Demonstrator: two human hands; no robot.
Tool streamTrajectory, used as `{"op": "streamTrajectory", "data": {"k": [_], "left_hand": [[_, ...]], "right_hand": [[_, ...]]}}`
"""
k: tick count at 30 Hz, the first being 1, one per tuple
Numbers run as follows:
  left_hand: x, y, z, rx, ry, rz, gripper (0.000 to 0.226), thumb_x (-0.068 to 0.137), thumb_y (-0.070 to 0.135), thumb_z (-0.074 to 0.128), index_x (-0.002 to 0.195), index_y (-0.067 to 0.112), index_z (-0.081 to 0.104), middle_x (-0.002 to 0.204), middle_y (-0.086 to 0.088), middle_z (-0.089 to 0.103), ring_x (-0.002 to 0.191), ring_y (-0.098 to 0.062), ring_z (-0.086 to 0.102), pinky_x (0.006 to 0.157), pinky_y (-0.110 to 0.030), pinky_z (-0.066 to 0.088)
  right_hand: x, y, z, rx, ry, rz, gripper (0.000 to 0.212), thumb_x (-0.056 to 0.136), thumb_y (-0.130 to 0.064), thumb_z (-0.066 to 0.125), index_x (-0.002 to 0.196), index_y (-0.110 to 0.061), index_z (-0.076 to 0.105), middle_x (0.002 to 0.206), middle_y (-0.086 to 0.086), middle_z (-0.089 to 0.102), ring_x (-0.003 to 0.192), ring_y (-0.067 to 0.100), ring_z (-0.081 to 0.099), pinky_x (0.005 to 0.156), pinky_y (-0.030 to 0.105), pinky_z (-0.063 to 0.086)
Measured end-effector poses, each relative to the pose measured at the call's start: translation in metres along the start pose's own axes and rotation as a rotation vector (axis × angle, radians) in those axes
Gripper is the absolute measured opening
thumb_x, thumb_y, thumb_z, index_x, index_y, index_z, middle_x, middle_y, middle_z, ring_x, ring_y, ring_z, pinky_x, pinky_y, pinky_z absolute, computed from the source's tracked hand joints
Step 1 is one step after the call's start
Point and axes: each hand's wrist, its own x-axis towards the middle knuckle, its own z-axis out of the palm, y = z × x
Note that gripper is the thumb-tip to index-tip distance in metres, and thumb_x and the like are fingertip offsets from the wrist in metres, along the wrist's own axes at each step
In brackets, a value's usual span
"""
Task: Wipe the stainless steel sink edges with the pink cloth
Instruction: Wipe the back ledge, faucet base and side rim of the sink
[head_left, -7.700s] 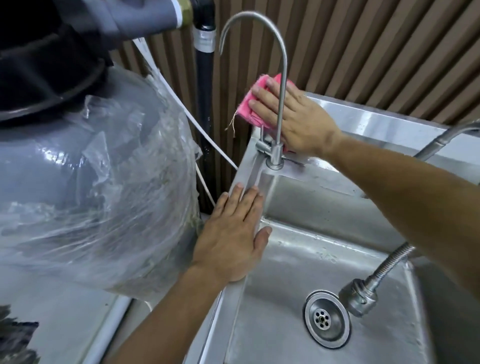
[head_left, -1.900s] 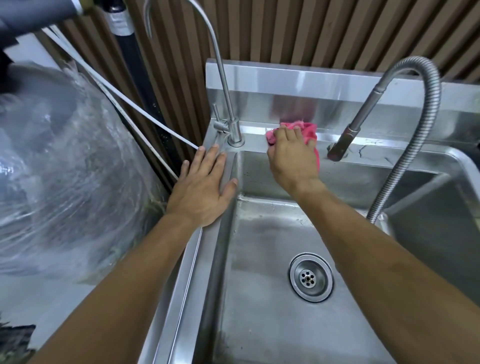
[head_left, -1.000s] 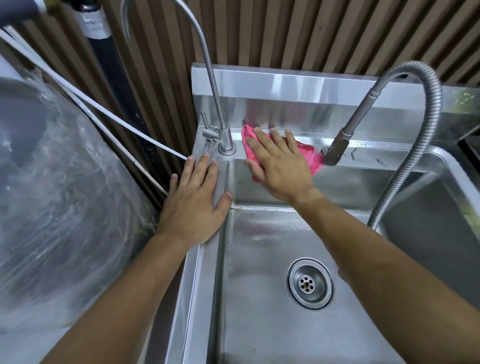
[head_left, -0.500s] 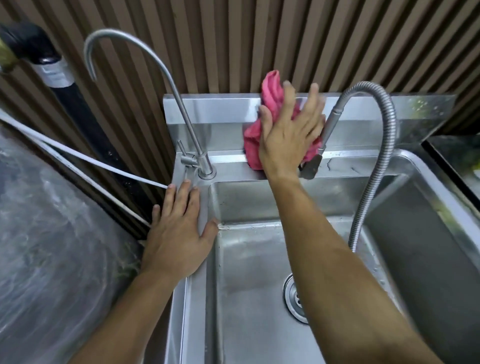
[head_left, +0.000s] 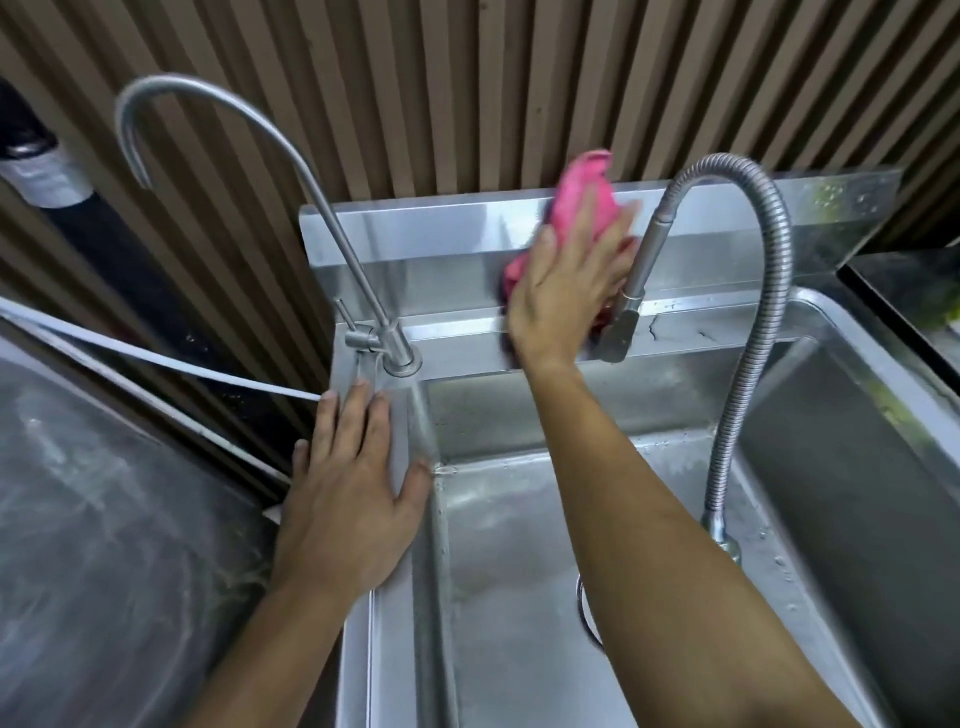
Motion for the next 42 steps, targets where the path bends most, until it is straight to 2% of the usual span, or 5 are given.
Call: {"op": "streamTrajectory", "data": {"k": [4,10,16,36,42], "left_hand": [[0.001,0.001,0.001,0.027,-0.015,-0.016,0.088,0.088,0.066,0.015,0.166,0.023,0.017,0.175,0.007,-0.004,0.16,-0.018,-0.01,0.127,-0.052,0.011],[0.002,0.003,-0.001,0.033,-0.014,-0.02,0.085,0.09,0.064,0.009,0.166,0.025,0.014,0.175,0.007,-0.003,0.16,-0.019,-0.008,0.128,-0.052,0.01],[0.0,0.005,0.0,0.035,0.014,-0.006,0.087,0.091,0.064,0.01,0.165,0.02,0.023,0.174,0.002,0.011,0.161,-0.025,0.003,0.128,-0.053,0.015],[-0.001,0.003,-0.003,-0.004,-0.021,-0.027,0.081,0.095,0.064,0.015,0.166,0.027,0.01,0.174,0.011,-0.008,0.16,-0.017,-0.014,0.128,-0.052,0.01],[0.001,0.002,-0.001,0.03,-0.021,-0.005,0.072,0.104,0.06,0.021,0.166,0.029,0.004,0.173,0.009,-0.016,0.16,-0.02,-0.016,0.128,-0.053,0.009]], "right_hand": [[-0.001,-0.037,0.008,0.313,0.101,0.314,0.06,0.11,-0.038,0.031,0.165,-0.02,0.017,0.173,0.015,-0.002,0.158,0.039,-0.011,0.126,0.06,-0.006],[-0.032,0.003,0.004,-0.388,-0.258,-0.755,0.056,0.109,-0.043,0.037,0.162,-0.036,0.024,0.172,0.012,0.017,0.156,0.047,0.01,0.118,0.075,-0.001],[-0.017,-0.002,-0.015,-0.04,-0.157,0.042,0.059,0.11,-0.038,0.032,0.165,-0.033,0.012,0.17,0.018,-0.016,0.152,0.054,-0.018,0.119,0.071,-0.002],[-0.035,-0.038,0.014,-0.163,-0.251,-0.21,0.058,0.107,-0.053,0.02,0.163,-0.039,0.014,0.174,0.005,-0.002,0.155,0.047,-0.013,0.11,0.085,-0.004],[-0.008,-0.016,-0.021,0.141,0.005,0.106,0.049,0.111,-0.027,0.037,0.16,-0.023,0.036,0.172,0.008,0.018,0.157,0.04,0.013,0.121,0.026,-0.005]]}}
